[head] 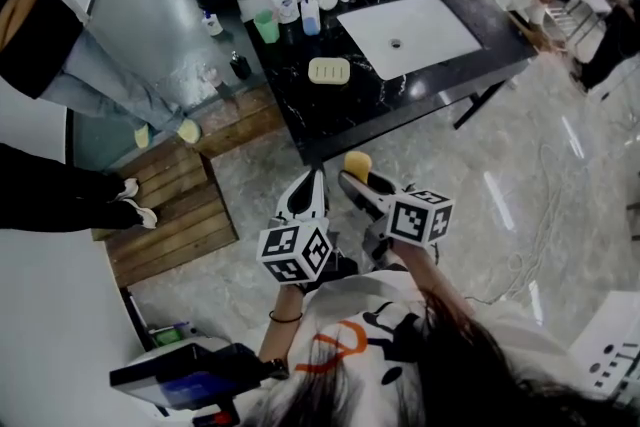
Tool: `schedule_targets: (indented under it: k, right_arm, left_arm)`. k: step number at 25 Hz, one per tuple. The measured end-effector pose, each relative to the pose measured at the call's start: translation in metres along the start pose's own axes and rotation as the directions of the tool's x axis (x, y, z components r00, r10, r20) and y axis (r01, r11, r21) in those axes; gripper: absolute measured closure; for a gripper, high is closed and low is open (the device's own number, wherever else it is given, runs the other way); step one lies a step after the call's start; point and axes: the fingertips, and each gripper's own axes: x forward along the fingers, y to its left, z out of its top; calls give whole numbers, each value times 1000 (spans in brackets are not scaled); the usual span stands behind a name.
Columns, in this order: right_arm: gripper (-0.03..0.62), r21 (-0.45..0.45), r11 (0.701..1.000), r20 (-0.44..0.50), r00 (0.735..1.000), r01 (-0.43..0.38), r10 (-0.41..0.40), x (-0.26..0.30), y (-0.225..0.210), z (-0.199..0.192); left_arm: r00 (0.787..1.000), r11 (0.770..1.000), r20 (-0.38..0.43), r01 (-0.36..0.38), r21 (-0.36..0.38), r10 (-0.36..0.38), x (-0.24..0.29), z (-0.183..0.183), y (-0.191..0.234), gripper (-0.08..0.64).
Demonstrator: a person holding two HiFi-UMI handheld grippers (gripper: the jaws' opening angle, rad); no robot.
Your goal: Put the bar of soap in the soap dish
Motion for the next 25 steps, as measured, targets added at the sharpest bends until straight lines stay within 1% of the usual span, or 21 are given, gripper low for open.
schedule_targets:
  k: [4,14,19,25]
  right_arm:
    - [428,11,1000,6,1000,18,-18,5,-2,-2]
    - [428,29,999,11,999,44,-44,7,-5,-3]
    - [429,36,998,2,999,47,-47,11,-9,-4]
    - [429,35,999,-19,999,36,-36,20,-13,-3]
  left_arm:
    - [1000,1000,-11,7,-9,-7,2,-1,9,558]
    - [999,999,-44,31,-18,-32,4,-10,11,558]
    - [998,1000,-54,17,-20,-18,4,-14,17,558]
    - [999,1000,-39,-9,-27,8,7,-7,25,558]
